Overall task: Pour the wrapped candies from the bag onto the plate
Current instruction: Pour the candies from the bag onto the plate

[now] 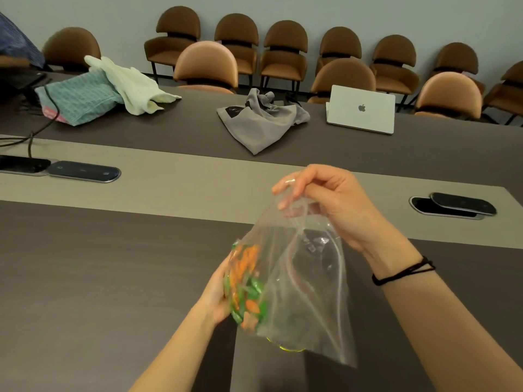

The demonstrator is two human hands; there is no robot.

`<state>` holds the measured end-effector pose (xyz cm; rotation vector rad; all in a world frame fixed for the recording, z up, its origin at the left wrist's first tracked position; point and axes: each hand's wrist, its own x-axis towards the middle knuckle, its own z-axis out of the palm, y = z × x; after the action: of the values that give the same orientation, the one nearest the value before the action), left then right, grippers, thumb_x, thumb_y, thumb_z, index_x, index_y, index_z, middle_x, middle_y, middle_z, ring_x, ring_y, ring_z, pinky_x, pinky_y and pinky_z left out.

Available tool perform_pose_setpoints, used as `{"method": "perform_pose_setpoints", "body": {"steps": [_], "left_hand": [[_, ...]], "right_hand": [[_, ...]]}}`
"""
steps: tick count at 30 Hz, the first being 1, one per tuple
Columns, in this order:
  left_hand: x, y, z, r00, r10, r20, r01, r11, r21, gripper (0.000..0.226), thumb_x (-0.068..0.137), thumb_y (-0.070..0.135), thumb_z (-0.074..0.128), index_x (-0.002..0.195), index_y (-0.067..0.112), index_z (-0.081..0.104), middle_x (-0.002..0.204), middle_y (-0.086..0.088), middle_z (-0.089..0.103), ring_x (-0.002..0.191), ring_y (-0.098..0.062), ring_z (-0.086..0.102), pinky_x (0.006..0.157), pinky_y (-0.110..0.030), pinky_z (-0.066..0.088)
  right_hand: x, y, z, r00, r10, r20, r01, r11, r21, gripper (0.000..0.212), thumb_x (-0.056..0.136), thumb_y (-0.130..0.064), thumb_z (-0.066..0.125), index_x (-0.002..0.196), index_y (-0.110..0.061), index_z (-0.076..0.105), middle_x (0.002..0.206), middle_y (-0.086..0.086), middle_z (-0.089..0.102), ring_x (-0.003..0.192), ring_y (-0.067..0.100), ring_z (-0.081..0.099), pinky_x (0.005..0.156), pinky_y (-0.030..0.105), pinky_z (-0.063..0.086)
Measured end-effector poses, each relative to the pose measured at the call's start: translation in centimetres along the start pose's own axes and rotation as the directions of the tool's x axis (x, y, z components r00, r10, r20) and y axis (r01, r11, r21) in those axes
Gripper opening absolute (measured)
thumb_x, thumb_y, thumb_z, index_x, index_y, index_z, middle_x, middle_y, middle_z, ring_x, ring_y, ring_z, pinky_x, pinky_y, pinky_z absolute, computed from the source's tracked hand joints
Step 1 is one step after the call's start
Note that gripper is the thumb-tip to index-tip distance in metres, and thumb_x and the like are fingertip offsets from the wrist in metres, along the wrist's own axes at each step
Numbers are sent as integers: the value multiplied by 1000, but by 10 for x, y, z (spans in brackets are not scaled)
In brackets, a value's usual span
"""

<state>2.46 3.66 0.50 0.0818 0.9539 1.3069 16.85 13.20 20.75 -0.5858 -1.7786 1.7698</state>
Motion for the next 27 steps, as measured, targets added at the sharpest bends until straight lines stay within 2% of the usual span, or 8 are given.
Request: {"method": "perform_pose_setpoints", "body": {"steps": [1, 4, 6, 9, 14, 18, 23, 27], "left_hand": [[0, 5, 0, 999, 17, -31, -17, 1000, -17, 36, 84, 40, 53, 101, 14, 71, 89, -6, 73, 83, -20, 64, 88, -38, 51], [2, 18, -3, 992, 110, -62, -113, 992, -49, 36, 88, 34, 43, 88, 13, 72, 71, -5, 75, 60, -18, 69, 58, -29, 58], [1, 27, 2, 985, 144, -94, -148, 988, -39, 42, 90, 38, 40, 77, 17, 74, 61, -1, 72, 50, -15, 64, 51, -24, 54], [-5, 45, 12, 965, 232, -124, -228, 973, 46, 45, 87, 52, 44, 86, 19, 75, 70, 2, 71, 56, -13, 64, 60, -26, 52], [-16, 73, 31, 855, 451, -258, -401, 888, 225, 25, 89, 35, 51, 82, 17, 66, 69, 3, 73, 62, -11, 68, 67, -28, 54], [-26, 81, 44, 746, 599, -292, -491, 790, 367, 21, 87, 35, 53, 81, 19, 66, 78, 0, 69, 76, -20, 64, 74, -32, 51], [-31, 76, 51, 721, 653, -231, -517, 729, 449, 27, 89, 33, 53, 69, 20, 65, 61, 7, 68, 58, -9, 61, 59, -22, 51], [-36, 72, 50, 730, 643, -233, -481, 725, 492, 29, 88, 29, 50, 64, 23, 64, 70, 3, 61, 72, -15, 56, 71, -29, 44]], "right_hand": [[-1, 1, -6, 1000, 19, -22, -18, 1000, 20, 53, 87, 15, 38, 52, -17, 63, 72, 1, 74, 60, 10, 69, 58, 24, 59], [-1, 3, -23, 995, 55, -88, -52, 998, 38, 53, 89, 11, 40, 51, -20, 62, 72, -1, 75, 59, 10, 68, 53, 25, 58], [0, 3, -32, 990, 56, -133, -51, 998, 41, 51, 89, 8, 42, 51, -21, 61, 72, -2, 74, 58, 9, 68, 51, 25, 56], [0, 4, -43, 983, 43, -181, -36, 999, 37, 50, 90, 7, 41, 52, -20, 60, 73, -3, 74, 58, 9, 67, 51, 25, 56], [-4, 10, -59, 971, 48, -234, -36, 998, 57, 53, 90, 6, 40, 51, -23, 60, 73, -4, 73, 58, 7, 66, 52, 25, 57], [-11, 30, -66, 959, 105, -264, -99, 994, 37, 47, 90, 5, 43, 53, -20, 57, 72, -4, 73, 58, 8, 66, 54, 26, 58], [-19, 59, -70, 930, 205, -305, -216, 976, -3, 36, 90, 7, 43, 61, -12, 53, 75, -4, 72, 56, 6, 68, 55, 24, 60], [-27, 81, -73, 902, 296, -315, -308, 951, 11, 35, 90, 10, 40, 63, -9, 52, 77, 1, 69, 54, 8, 68, 57, 24, 61]]}}
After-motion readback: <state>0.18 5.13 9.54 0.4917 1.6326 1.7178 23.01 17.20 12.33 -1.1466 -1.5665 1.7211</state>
